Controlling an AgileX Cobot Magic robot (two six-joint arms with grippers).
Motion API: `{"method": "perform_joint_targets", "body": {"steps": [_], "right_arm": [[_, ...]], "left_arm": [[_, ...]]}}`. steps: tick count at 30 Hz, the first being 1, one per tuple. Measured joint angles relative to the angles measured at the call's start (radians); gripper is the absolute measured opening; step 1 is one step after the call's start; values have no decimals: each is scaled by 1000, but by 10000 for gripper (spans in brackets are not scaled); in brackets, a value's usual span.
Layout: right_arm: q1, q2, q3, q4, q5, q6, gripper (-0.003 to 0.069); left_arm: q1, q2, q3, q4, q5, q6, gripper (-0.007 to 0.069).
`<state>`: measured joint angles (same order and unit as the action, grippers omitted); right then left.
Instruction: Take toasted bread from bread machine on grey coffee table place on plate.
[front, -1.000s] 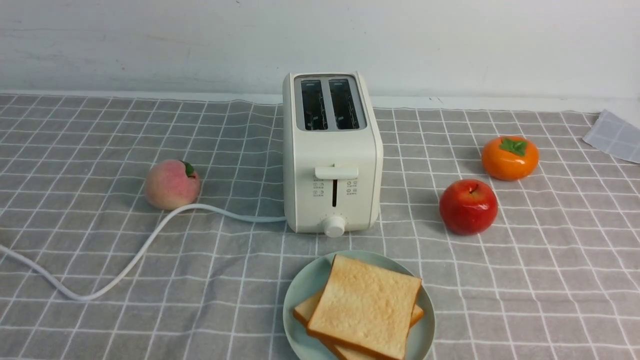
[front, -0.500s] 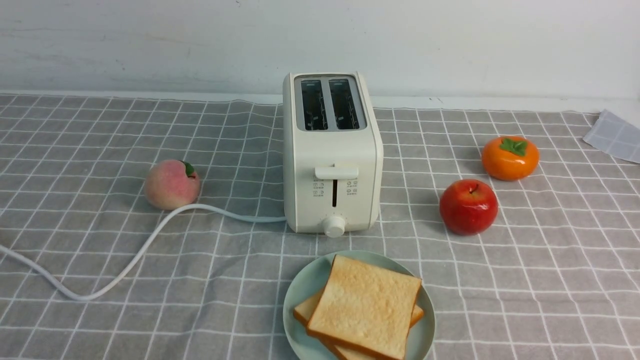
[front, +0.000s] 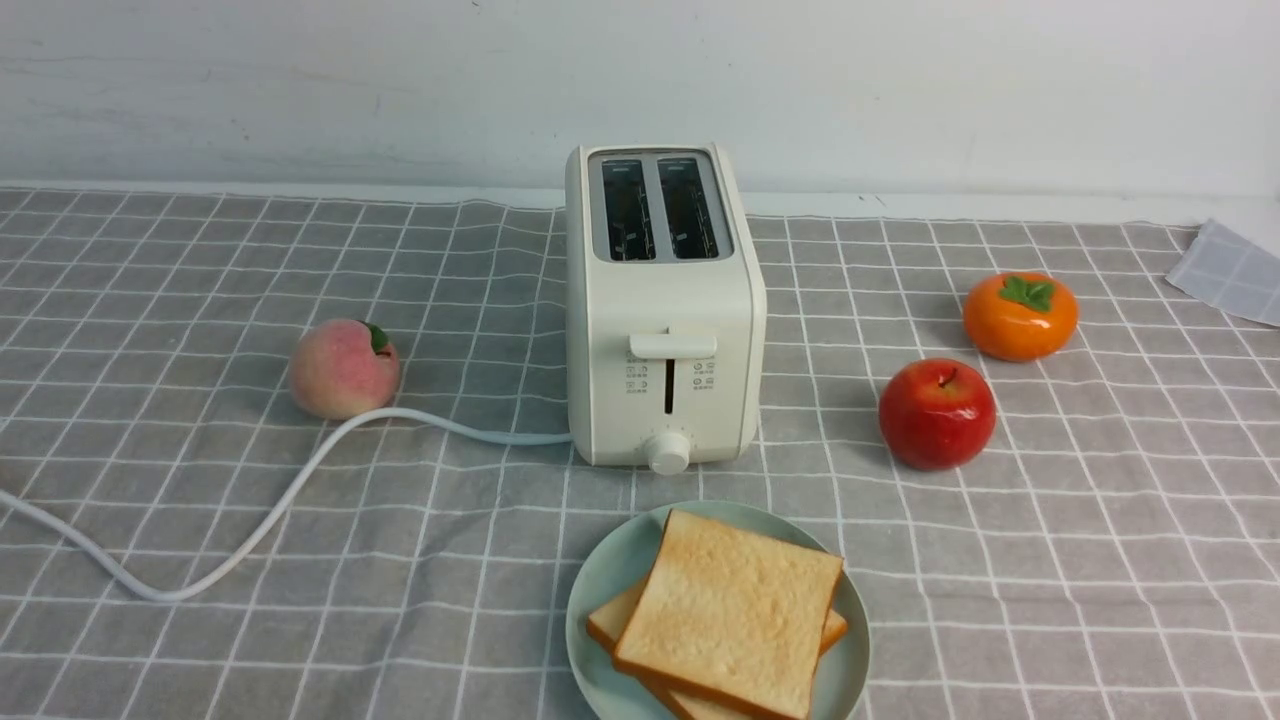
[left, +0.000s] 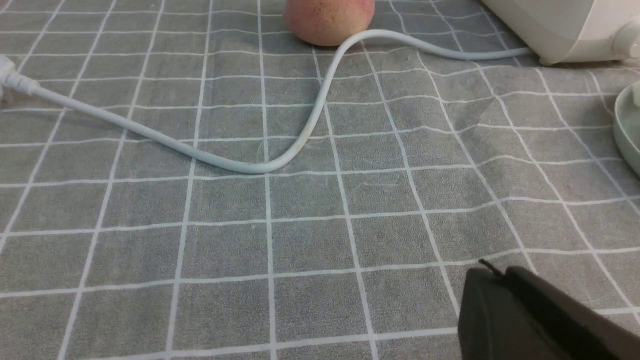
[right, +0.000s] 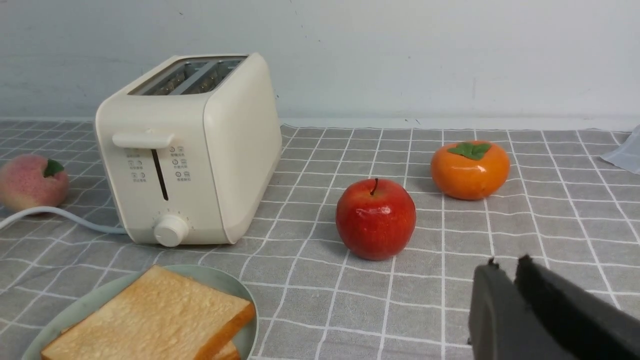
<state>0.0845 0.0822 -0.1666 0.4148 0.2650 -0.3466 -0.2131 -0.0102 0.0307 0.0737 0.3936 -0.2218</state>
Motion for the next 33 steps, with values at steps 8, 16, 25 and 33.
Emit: {"method": "perform_joint_targets", "body": {"steps": [8,16,25,33], "right_arm": [[0,-7,0,-8,4,0,71],[0,-12,12,-145,85,-12,79],[0,-91,178,-176,141,86,88],[-16,-92,178,-207,142,101,97]], "left_arm": [[0,0,0,1,0,0,28],[0,0,0,1,0,0,33],[0,0,0,1,-1,3,38],[0,0,0,1,0,3,42]]}}
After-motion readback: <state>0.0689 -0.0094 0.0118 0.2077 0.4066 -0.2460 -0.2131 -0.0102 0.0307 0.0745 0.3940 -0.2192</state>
